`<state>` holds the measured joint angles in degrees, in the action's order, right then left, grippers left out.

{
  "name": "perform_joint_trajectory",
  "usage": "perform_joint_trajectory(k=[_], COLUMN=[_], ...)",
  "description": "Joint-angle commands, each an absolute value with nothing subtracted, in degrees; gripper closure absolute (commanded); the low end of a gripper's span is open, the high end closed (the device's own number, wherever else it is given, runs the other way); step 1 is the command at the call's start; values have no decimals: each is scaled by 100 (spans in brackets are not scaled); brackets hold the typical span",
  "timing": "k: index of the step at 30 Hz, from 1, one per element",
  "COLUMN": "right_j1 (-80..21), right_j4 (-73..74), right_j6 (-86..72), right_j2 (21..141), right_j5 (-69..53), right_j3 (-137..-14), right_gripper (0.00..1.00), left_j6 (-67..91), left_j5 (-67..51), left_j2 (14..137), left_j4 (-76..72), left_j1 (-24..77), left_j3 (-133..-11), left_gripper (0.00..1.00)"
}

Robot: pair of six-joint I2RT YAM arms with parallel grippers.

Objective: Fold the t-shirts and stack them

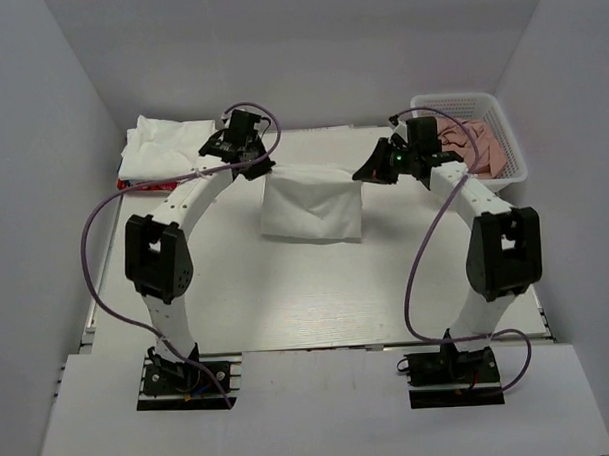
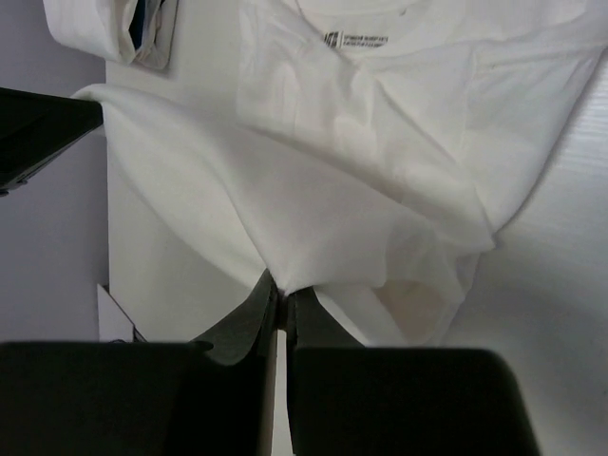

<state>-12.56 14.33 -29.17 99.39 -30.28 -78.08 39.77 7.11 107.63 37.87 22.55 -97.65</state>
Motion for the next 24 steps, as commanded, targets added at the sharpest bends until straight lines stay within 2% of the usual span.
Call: perform_joint_trajectory(k=[1,10,11,12,13,14,15,16,18,21,24], right_j1=[-1046,-923,-905,-914,-914,-888,-896,-888,-932,-1010,-1098], right_j4=[1160,1547,1451,1363,1240,1144,1186,1343,1713,1636,1460], right_j6=[-2988,-3084,-3120,-3120,-3111,-3120,-3077,-2954,-2770,-2417,-1997], right_j2=[10483,12469,12541,12690,12770,13040,13121,13192,13210,12570,11745], right_j5=[-3348,-3305,-3183,-3112,-3085,-3111,-3111,-3111,-3085,-2805,-2559], right_j3=[-8436,-10221,-10474,-10564,-10660,-11131,-11318,-11494,-11856,-11193,-10303], right_gripper=[100,100,86,66,11,10,10,10,10,10,10], left_j6=[3771,3604,3604,3604,3604,3604,3604,3604,3542,3402,3270], left_j5=[564,-60,-175,-254,-342,-421,-422,-500,-580,-632,-747], left_j2=[11134,12875,12980,13147,13209,13271,13271,13350,13351,12818,12359], left_j4=[3831,3999,3929,3929,3842,3780,3779,3779,3841,3728,3262], left_j1=[2005,1627,1556,1556,1503,1503,1442,1441,1389,1441,1581], left_j3=[-10501,-12093,-12224,-12295,-12366,-12540,-12655,-12909,-13060,-12623,-11674], left_gripper=[100,100,88,79,72,27,3,0,0,0,0])
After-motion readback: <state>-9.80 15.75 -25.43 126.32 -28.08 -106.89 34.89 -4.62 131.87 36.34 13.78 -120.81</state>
